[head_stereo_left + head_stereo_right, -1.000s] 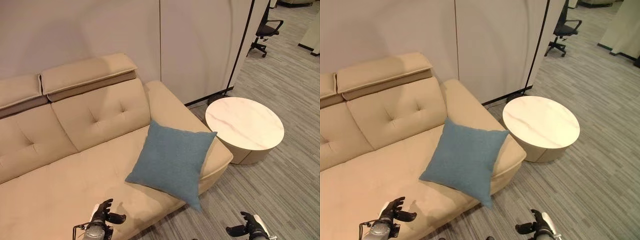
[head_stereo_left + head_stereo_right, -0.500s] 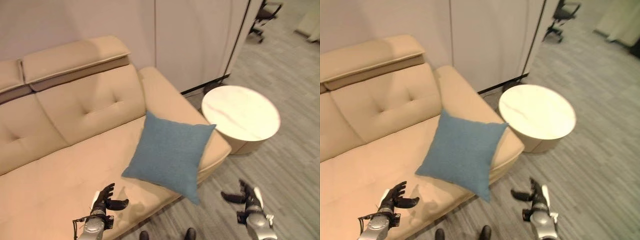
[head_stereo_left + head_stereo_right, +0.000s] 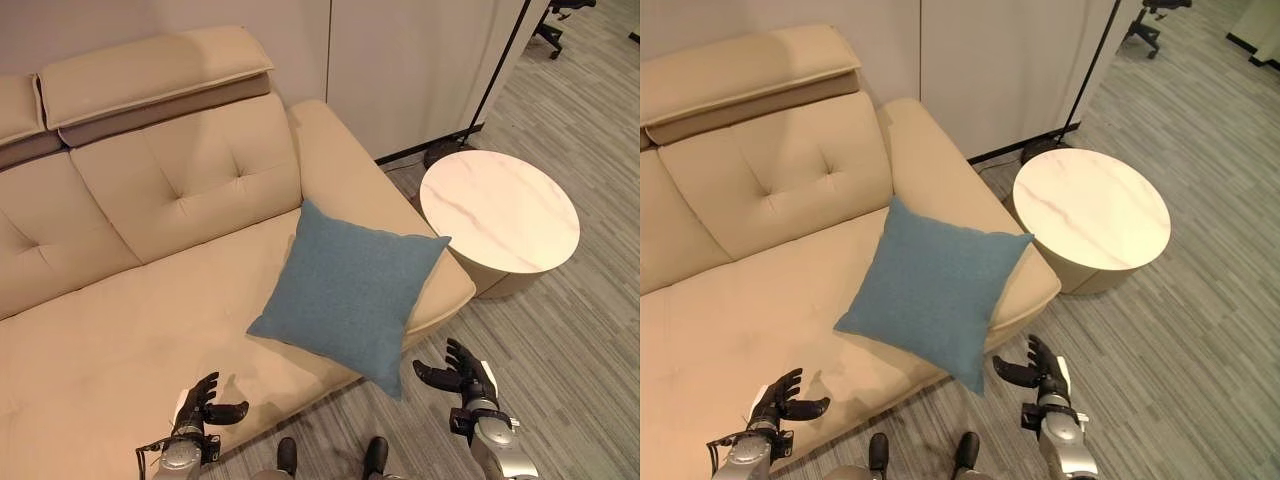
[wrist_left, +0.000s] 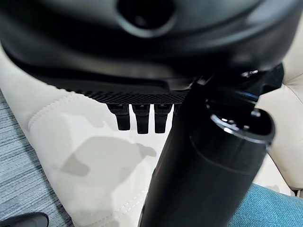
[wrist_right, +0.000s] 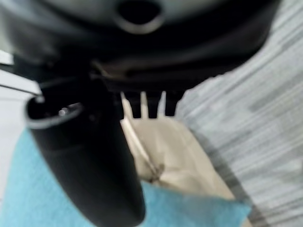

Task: Pick up all the scattered cushions and arrange them neatly on the sofa.

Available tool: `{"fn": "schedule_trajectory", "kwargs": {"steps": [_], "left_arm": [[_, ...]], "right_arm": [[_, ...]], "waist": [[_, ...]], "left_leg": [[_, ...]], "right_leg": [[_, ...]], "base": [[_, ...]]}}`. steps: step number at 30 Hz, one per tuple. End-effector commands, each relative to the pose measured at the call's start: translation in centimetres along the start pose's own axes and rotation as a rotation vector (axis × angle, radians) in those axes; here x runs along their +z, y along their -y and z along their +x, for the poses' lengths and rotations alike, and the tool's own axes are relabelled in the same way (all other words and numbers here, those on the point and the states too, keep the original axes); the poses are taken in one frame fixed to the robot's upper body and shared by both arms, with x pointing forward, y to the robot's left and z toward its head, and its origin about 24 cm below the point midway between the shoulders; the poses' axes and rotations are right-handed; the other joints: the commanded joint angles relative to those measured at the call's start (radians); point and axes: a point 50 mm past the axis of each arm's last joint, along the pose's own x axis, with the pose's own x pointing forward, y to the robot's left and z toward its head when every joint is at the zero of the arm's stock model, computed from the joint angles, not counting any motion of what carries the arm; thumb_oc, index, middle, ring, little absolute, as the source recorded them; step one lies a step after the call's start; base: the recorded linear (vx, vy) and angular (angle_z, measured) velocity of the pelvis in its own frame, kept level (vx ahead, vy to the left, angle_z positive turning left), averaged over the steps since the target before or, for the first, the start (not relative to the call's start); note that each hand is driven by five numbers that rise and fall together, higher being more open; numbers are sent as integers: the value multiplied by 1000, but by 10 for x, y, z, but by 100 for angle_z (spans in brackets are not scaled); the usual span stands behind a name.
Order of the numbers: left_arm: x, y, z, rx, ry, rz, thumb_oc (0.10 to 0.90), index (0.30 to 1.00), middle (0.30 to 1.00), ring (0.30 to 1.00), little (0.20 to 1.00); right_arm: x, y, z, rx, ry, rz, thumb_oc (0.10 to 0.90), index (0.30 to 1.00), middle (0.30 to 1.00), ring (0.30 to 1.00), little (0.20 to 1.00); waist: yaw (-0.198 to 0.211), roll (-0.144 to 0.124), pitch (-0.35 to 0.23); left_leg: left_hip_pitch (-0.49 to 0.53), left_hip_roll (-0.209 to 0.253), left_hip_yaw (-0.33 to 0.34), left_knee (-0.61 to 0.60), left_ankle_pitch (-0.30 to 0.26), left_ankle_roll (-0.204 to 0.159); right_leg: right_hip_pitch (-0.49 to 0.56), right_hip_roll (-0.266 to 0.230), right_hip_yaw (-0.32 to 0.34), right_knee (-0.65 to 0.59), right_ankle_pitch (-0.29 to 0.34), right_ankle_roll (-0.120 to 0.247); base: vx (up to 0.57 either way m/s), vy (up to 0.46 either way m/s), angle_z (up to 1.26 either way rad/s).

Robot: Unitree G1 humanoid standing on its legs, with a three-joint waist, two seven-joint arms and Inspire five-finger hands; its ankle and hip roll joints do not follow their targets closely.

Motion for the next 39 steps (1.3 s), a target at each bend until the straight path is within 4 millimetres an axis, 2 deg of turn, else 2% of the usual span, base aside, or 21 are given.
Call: {"fn": "schedule_trajectory", "kwargs": {"steps": [1, 10, 15, 18, 19, 20, 26, 30, 33, 36, 37, 39], "left_arm": [[39, -1, 12, 17, 143, -19, 800, 900, 900, 900, 900], [54, 8, 12, -9, 205, -49, 800, 900, 900, 900, 900], [82, 13, 13, -14, 304, -104, 800, 900, 900, 900, 900], [105, 12, 13, -1, 380, -131, 800, 900, 900, 900, 900], [120, 10, 14, 13, 427, -156, 800, 900, 900, 900, 900], [120, 10, 14, 13, 427, -156, 800, 900, 900, 900, 900], [187, -2, 11, 41, 628, -274, 800, 900, 900, 900, 900], [220, -10, 8, 66, 722, -279, 800, 900, 900, 900, 900], [240, -21, 3, 104, 788, -264, 800, 900, 900, 900, 900], [250, -30, 0, 136, 821, -261, 800, 900, 900, 900, 900], [257, -34, -2, 148, 842, -270, 800, 900, 900, 900, 900], [268, -42, -6, 163, 878, -282, 800, 900, 900, 900, 900]], "right_arm": [[46, -8, 10, 34, 208, 120, 800, 900, 900, 900, 900], [58, -34, 18, 99, 218, 114, 800, 900, 900, 900, 900], [71, -46, 26, 105, 227, 98, 800, 900, 900, 900, 900], [80, -50, 28, 112, 250, 93, 800, 900, 900, 900, 900], [86, -53, 28, 120, 268, 92, 800, 900, 900, 900, 900], [86, -53, 28, 120, 269, 92, 800, 900, 900, 900, 900], [113, -62, 26, 172, 375, 94, 800, 900, 900, 900, 900], [128, -65, 26, 194, 430, 94, 800, 900, 900, 900, 900], [133, -65, 24, 199, 457, 77, 800, 900, 900, 900, 900], [135, -64, 24, 202, 470, 71, 800, 900, 900, 900, 900], [138, -64, 24, 203, 480, 73, 800, 900, 900, 900, 900], [142, -62, 23, 207, 500, 64, 800, 900, 900, 900, 900]], "waist": [[18, 31, 0], [37, 39, 33], [53, 47, 66], [54, 46, 81], [50, 43, 88], [50, 43, 88], [27, 22, 116], [12, 12, 132], [0, 7, 142], [-7, 3, 148], [-7, 5, 149], [-13, -2, 157]], "left_leg": [[-25, -41, -26, 26, -65, 15], [-86, -42, -40, 56, -60, 16], [-156, -43, -58, 89, -53, 12], [-201, -43, -64, 104, -47, 9], [-228, -44, -66, 110, -43, 8], [-228, -44, -67, 110, -43, 8], [-317, -42, -66, 140, -36, 2], [-364, -42, -65, 156, -34, 1], [-400, -44, -63, 171, -34, 2], [-418, -46, -60, 181, -37, 3], [-414, -40, -67, 188, -67, -2], [-434, -40, -63, 203, -74, 0]], "right_leg": [[44, 3, -12, 16, -73, 49], [-3, -4, -18, 23, -65, 43], [-53, -10, -27, 32, -58, 36], [-89, -16, -32, 39, -52, 33], [-111, -18, -31, 43, -48, 31], [-112, -18, -31, 43, -49, 31], [-188, -23, -18, 60, -33, 29], [-231, -28, -8, 70, -26, 28], [-266, -33, -4, 82, -18, 30], [-287, -35, 2, 89, -13, 32], [-285, -28, 14, 91, -29, 39], [-305, -29, 24, 96, -21, 41]], "base": [[0, 0, 0], [-43, 7, 7], [-60, 7, 7], [-52, 18, 15], [-30, 20, 19], [-23, 16, 13], [-20, 20, 0], [-32, 51, -5], [-20, 39, -11], [15, 49, -10], [61, 55, -5], [24, 51, -8]]}}
